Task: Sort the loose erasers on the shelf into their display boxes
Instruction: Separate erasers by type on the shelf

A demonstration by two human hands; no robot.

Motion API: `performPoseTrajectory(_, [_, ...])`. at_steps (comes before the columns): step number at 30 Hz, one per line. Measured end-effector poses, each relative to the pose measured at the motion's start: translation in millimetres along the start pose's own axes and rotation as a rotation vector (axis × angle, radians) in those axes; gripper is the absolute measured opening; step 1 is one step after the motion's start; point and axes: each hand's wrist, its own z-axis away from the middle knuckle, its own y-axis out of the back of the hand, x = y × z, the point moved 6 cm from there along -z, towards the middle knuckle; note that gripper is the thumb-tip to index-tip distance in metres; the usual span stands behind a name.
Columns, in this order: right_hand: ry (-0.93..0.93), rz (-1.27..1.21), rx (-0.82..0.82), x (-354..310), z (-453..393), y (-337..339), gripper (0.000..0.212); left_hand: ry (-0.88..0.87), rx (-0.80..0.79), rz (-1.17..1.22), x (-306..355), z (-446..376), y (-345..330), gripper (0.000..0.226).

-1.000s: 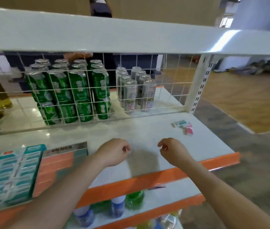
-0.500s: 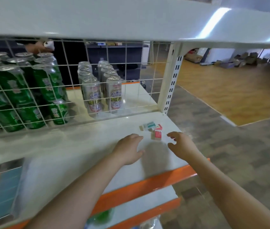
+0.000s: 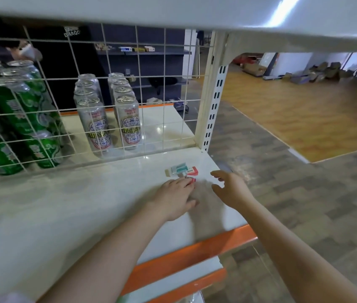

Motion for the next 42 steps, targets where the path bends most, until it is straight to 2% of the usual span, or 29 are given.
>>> performPoseTrajectory(5, [0.056,0.01,-0.018,-7,-10,-8,0.044,-0.004,0.037,-0.02,-12,12,1,0.056])
performPoseTrajectory(12, [0.114,0.136,-0.184,-28,-27,-33,0.058,0.072,0.088,0.039,-46,51,8,0.049])
performPoseTrajectory(14, [0.112,0.172,-0.203,-29,-29,-39,0.058,0.108,0.097,0.056,-57,63,9,0.054])
performPoseTrajectory(19, [0.114,0.212,-0.102,-33,-20,-39,0.049,0.17,0.134,0.131,-79,83,11,0.073])
performPoseTrajectory(21, [0.129,0.216,-0.058,-38,-9,-37,0.042,0.189,0.139,0.123,-84,90,11,0.07])
performPoseTrajectory(24, [0.143,0.154,-0.012,-45,12,-39,0.037,0.199,0.158,0.132,-88,101,11,0.077])
performPoseTrajectory(30, [0.159,0.097,-0.004,-65,45,-52,0.034,0.254,0.234,0.135,-98,126,15,0.063])
performPoseTrajectory(35, [0.185,0.074,-0.013,-90,62,-70,0.025,0.375,0.258,0.139,-104,141,17,0.035])
performPoseTrajectory(39, [0.143,0.032,0.003,-100,61,-72,0.028,0.496,0.264,0.172,-111,143,13,0.043])
performPoseTrajectory(42, [0.121,0.007,-0.017,-102,60,-75,0.038,0.53,0.265,0.189,-113,140,14,0.036])
